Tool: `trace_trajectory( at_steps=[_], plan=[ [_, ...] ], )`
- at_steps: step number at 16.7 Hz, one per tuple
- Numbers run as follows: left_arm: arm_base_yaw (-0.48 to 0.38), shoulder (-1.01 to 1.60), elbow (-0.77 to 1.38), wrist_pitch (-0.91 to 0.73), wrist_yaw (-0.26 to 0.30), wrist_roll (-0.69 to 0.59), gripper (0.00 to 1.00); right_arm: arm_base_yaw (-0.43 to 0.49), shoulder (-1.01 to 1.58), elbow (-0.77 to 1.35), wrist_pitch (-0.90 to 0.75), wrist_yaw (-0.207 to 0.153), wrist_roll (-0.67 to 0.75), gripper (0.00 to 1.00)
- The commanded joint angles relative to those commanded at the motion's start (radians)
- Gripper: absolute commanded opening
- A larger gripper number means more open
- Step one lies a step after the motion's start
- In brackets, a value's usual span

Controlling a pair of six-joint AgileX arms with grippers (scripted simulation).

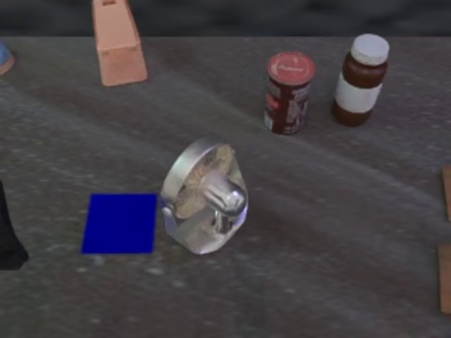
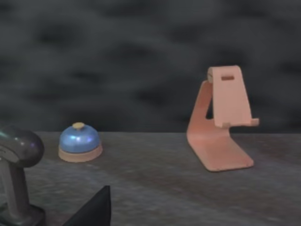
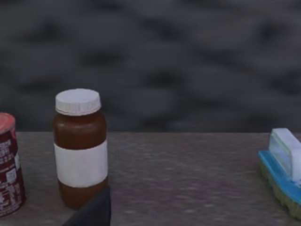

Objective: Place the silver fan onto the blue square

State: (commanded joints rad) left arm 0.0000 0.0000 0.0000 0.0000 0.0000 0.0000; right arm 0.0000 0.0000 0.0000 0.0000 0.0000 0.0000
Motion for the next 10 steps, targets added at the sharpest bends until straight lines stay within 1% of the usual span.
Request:
trace_trajectory(
  at_steps=[3, 5, 7, 10],
  plan=[
    [-0.004, 0.010, 0.008, -0.009, 0.001, 0.002, 1.00, 0.000, 0.000, 0.000, 0.000, 0.000, 0.000, 1.00],
    [-0.021, 0.060, 0.053, -0.052, 0.005, 0.009, 1.00, 0.000, 0.000, 0.000, 0.000, 0.000, 0.000, 1.00],
    [-0.049, 0.147, 0.131, -0.127, 0.012, 0.020, 1.00, 0.000, 0.000, 0.000, 0.000, 0.000, 0.000, 1.00],
    [-0.107, 0.337, 0.308, -0.284, 0.022, 0.039, 1.00, 0.000, 0.000, 0.000, 0.000, 0.000, 0.000, 1.00]
  ],
)
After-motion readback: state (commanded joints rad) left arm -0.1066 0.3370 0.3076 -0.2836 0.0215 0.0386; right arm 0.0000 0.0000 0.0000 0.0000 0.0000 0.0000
